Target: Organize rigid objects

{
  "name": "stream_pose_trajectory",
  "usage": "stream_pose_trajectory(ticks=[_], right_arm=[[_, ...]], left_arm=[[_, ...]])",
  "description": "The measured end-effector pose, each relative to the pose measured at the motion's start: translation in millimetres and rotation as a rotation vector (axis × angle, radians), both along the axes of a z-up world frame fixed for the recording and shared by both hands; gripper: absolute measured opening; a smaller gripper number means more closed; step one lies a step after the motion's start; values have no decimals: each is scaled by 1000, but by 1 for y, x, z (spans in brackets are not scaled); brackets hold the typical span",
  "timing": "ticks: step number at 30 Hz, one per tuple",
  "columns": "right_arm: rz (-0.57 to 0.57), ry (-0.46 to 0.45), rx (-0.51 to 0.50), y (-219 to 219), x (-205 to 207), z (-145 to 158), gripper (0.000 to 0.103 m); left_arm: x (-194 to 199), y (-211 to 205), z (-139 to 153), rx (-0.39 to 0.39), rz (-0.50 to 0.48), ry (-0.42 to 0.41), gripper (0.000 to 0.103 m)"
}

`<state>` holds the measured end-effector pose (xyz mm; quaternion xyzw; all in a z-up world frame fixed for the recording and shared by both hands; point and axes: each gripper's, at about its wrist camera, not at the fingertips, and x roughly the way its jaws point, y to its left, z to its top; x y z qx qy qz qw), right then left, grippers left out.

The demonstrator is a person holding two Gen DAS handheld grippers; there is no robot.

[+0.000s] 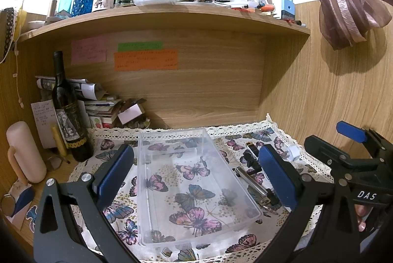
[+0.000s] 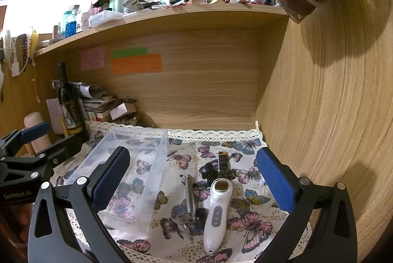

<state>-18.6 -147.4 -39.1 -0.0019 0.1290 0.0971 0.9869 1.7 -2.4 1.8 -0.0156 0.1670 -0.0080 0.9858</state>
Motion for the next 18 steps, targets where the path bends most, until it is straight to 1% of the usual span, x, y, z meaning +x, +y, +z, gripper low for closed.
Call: stream_pose_trajectory(ticks=[18], right_arm=[[-2,-5,-3,2,-1,1,103]], left_arm=[[-1,0,0,2,-7,-2,103]])
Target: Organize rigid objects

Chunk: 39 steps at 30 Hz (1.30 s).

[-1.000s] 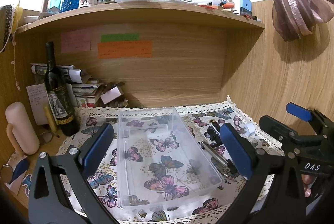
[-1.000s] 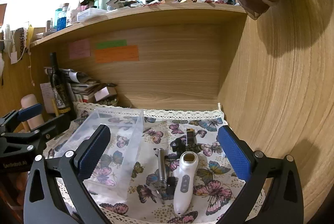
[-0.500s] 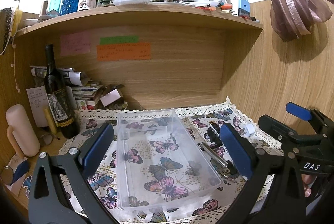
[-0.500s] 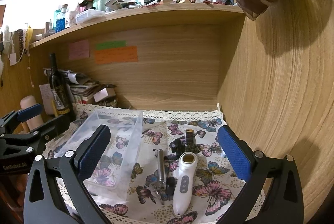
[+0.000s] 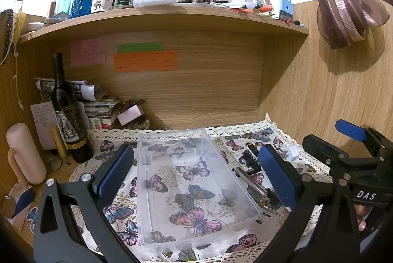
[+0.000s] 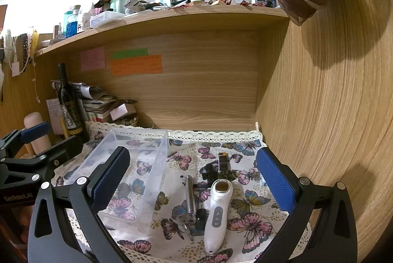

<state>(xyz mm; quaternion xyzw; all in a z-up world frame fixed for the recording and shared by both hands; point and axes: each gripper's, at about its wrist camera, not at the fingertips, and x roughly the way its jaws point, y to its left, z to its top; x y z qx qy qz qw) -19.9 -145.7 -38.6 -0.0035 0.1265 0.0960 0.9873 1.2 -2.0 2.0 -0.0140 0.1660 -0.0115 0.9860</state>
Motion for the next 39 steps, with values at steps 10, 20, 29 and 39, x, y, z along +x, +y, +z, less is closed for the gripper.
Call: stream_pose_trajectory(ticks=[10,20,29,39], right_arm=[[-1,-5,-2,-1,0,1,103],[-7,-12,-6,-1,-2,3,103],[-7,-11,-7,-1,-2,2,103],[-19,20,-17,-2,10,-3,103]], left_arm=[[0,-1,2,0,-7,-6,103],[-1,-2,2,1,-14,-7,103],[-1,-2,1,-4,-7,-3,103],[13,23,-11,-67,-31,55,102]])
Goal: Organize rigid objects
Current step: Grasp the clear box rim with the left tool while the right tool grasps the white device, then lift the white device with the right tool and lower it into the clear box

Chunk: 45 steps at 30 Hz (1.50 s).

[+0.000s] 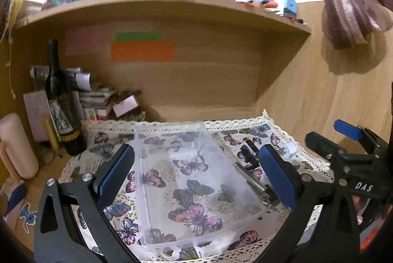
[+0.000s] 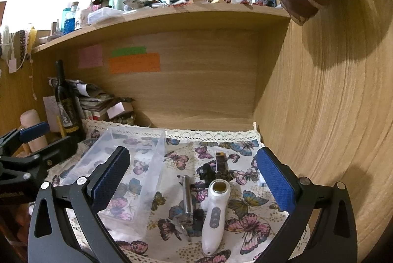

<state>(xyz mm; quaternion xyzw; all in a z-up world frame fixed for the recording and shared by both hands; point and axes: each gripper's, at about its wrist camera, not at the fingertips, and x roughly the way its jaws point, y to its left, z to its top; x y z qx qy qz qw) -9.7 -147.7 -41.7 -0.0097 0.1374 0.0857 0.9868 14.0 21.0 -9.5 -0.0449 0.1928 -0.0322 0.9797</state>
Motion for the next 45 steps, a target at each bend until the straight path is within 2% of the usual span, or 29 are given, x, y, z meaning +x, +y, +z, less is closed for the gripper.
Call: stream_pose_trajectory(ticks=[2,3,7,14,19,24,27,40,42,45], right_arm=[[-3,25,3,-3,6,-3,103],[-2,34,5,-4,8,-4,103],[5,95,7,-8,20,-14,101],[-25,165,-37,-8,35,-29,82],[-32,244,-28,-13,50,-40,67],[-41,331,-10,-19,66,-55,52],[-43,387,-10,-19,74,-65,47],[-75,581,-45,-19,112,-112,46],[-71,591,-47,-19,117,-117,35],[-77,576,-53,-19,119,-120,33]], left_arm=[[5,8,-5,-17,9,28,90],[10,15,-9,-28,16,59,80],[25,36,-23,-68,33,135,68],[52,62,-44,-66,53,252,52],[67,72,-61,-73,35,336,29],[77,74,-74,-81,10,396,13],[79,76,-78,-96,-4,406,12],[79,79,-78,-94,-21,386,12],[79,79,-78,-94,-25,385,13],[79,79,-78,-93,-24,384,13]])
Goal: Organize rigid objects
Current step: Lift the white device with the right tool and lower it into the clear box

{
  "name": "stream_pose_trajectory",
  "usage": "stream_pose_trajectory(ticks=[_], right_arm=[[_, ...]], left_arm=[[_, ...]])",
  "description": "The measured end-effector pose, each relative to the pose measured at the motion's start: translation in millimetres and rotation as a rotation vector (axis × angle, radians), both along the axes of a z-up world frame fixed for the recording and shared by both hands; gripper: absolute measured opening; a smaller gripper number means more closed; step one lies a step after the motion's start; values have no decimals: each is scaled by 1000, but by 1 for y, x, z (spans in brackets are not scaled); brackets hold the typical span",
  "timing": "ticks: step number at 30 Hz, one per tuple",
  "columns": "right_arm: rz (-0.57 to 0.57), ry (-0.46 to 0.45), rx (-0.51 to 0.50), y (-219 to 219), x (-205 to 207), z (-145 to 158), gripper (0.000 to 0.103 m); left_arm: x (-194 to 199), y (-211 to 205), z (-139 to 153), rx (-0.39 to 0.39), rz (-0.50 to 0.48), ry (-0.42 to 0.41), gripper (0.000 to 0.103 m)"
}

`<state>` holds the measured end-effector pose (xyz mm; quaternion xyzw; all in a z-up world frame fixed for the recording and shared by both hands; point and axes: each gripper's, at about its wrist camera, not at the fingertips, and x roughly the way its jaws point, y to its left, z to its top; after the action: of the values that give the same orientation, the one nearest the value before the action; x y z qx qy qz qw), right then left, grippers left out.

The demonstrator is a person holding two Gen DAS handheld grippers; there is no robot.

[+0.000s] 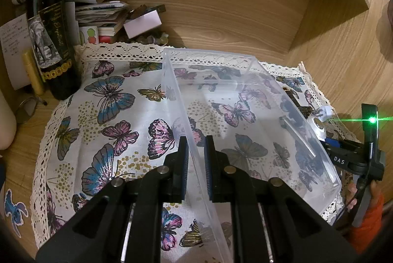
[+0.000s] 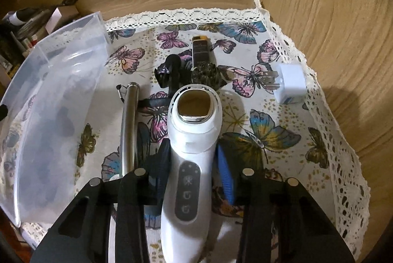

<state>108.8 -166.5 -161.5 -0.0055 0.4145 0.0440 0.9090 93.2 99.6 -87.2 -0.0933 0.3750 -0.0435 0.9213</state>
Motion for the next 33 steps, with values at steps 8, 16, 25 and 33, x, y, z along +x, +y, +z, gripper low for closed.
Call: stream_pose_trajectory(ticks=[8,16,25,33], right_arm=[[-36,-78,6,-4,-10,13,33],[-29,-243,39,-2,-31,61,33],[37,-382,48,22,-46,108,33],[159,-454,57,66,-56,132,33]], left_arm=[[0,0,0,2,1,1,13],[1,-2,1,22,-3,3,13],[0,-3,0,28,-3,-4,12],[0,-2,0,24,-6,-7,13]])
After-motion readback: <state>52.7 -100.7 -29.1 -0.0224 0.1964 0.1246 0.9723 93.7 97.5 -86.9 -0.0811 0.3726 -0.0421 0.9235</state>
